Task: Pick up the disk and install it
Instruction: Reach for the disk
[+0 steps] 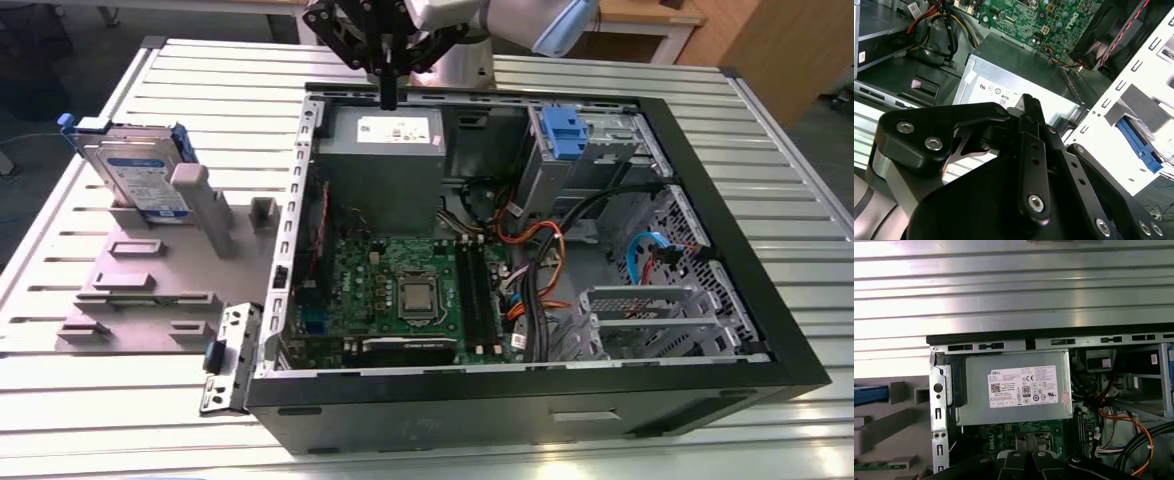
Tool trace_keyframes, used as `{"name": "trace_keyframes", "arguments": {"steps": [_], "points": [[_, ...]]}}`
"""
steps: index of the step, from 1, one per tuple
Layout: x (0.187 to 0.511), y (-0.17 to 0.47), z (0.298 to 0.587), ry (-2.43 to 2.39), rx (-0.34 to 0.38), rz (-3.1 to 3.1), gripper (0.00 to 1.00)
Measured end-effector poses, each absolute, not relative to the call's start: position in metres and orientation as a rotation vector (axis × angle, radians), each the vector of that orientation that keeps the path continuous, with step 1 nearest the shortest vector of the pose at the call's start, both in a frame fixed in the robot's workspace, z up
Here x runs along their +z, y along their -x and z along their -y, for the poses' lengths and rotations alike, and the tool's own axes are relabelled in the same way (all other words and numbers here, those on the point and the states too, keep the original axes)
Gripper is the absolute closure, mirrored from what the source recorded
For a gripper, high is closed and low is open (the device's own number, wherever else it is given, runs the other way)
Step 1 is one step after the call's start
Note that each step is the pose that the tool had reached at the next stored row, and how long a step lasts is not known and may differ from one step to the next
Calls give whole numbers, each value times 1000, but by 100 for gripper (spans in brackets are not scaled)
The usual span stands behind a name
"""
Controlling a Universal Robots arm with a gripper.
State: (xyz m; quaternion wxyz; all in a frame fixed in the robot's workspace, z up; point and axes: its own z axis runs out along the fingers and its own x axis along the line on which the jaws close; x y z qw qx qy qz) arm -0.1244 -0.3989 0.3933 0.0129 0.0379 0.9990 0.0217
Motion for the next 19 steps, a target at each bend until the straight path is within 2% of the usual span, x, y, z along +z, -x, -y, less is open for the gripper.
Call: {"name": "trace_keyframes", "arguments": {"steps": [19], "points": [[393,131,399,-118,69,-3113,89]]}}
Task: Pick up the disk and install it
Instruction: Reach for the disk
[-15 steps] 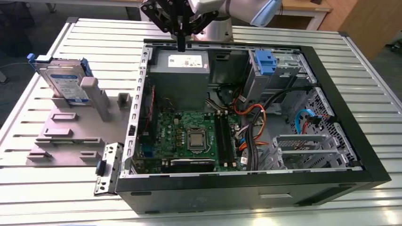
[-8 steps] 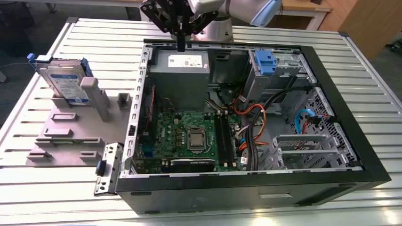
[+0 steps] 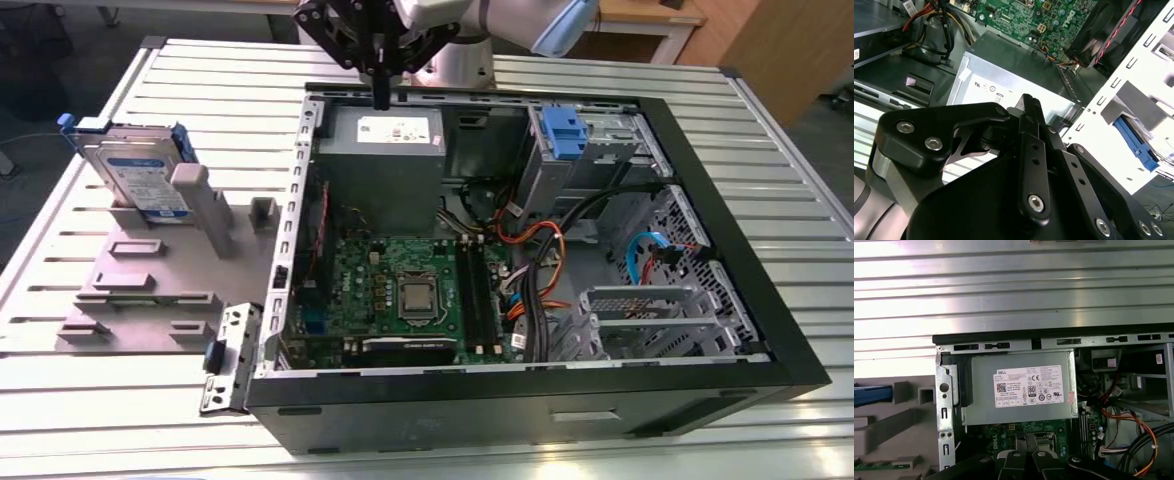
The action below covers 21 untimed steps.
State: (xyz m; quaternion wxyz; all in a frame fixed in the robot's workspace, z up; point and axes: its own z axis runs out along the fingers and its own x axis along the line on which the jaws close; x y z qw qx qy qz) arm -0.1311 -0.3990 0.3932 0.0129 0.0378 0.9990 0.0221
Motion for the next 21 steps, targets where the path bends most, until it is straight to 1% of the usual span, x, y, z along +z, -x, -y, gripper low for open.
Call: {"name": "trace_keyframes", "arguments": {"steps": [21], "points": [[393,141,399,-118,70,-3113,89]]}}
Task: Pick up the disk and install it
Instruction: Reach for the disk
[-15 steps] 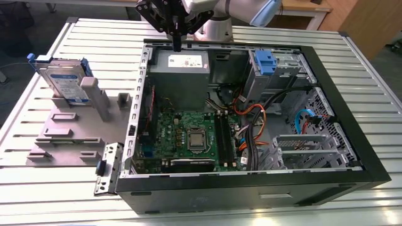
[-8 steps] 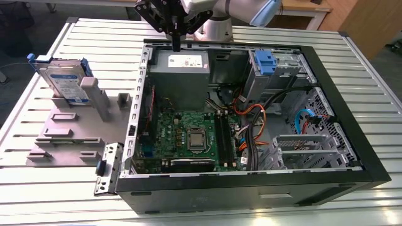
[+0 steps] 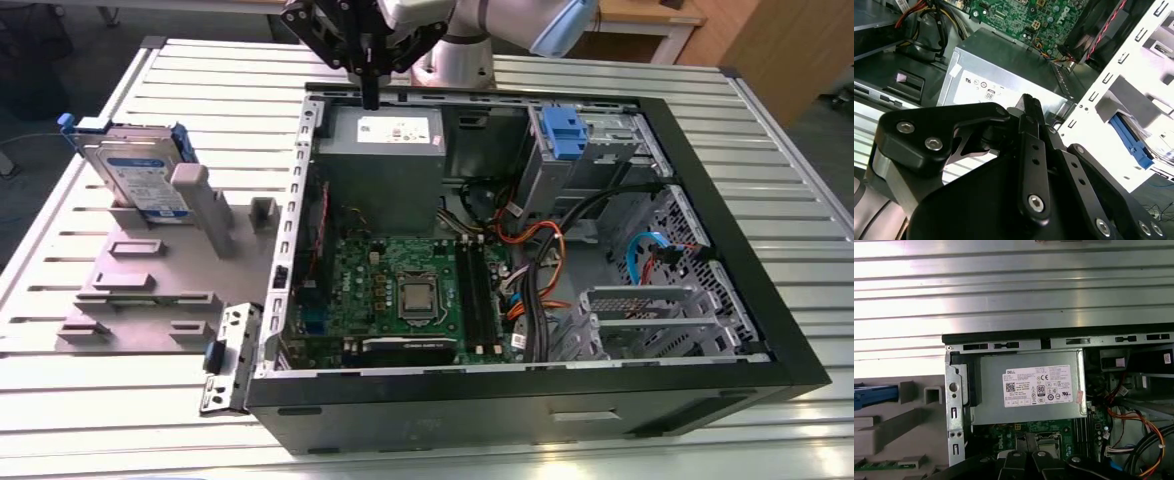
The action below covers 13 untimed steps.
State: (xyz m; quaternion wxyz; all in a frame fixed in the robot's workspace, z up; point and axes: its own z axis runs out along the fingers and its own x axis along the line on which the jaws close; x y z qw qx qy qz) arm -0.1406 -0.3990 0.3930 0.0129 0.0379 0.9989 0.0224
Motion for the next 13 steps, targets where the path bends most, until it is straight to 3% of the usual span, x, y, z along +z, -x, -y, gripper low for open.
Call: {"name": "trace_keyframes", "arguments": {"steps": [13], "points": [[392,158,399,-118,70,-3113,89]]}}
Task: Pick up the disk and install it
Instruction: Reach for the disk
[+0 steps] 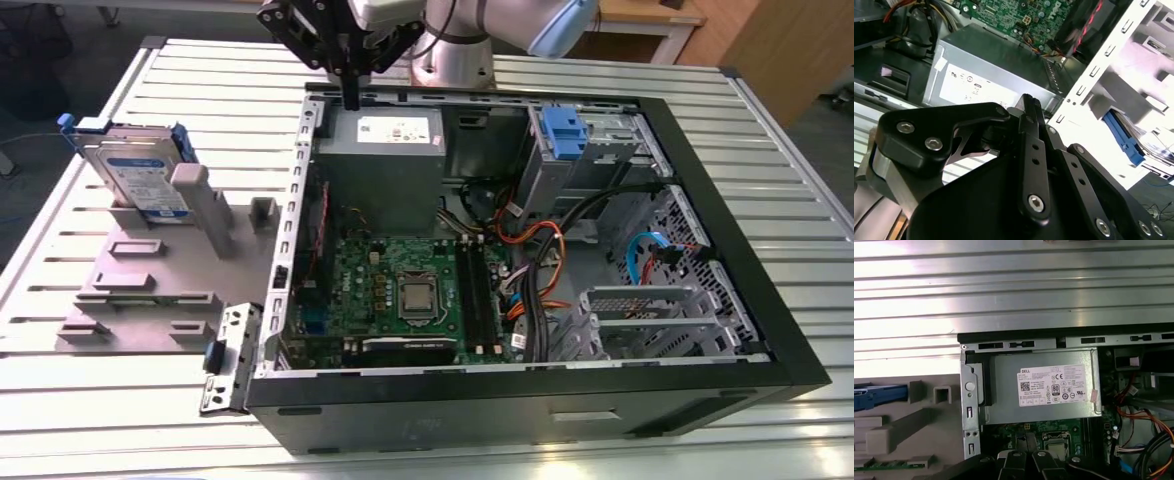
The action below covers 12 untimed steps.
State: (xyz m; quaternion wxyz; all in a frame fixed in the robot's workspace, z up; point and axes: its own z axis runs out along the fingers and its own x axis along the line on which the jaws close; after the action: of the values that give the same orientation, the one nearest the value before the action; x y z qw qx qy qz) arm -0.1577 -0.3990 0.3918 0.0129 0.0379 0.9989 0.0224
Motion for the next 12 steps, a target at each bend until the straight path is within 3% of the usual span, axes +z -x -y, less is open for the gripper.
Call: {"name": "trace_keyframes", "arguments": {"steps": [12], "points": [[391,180,399,-118,70,-3113,89]]}}
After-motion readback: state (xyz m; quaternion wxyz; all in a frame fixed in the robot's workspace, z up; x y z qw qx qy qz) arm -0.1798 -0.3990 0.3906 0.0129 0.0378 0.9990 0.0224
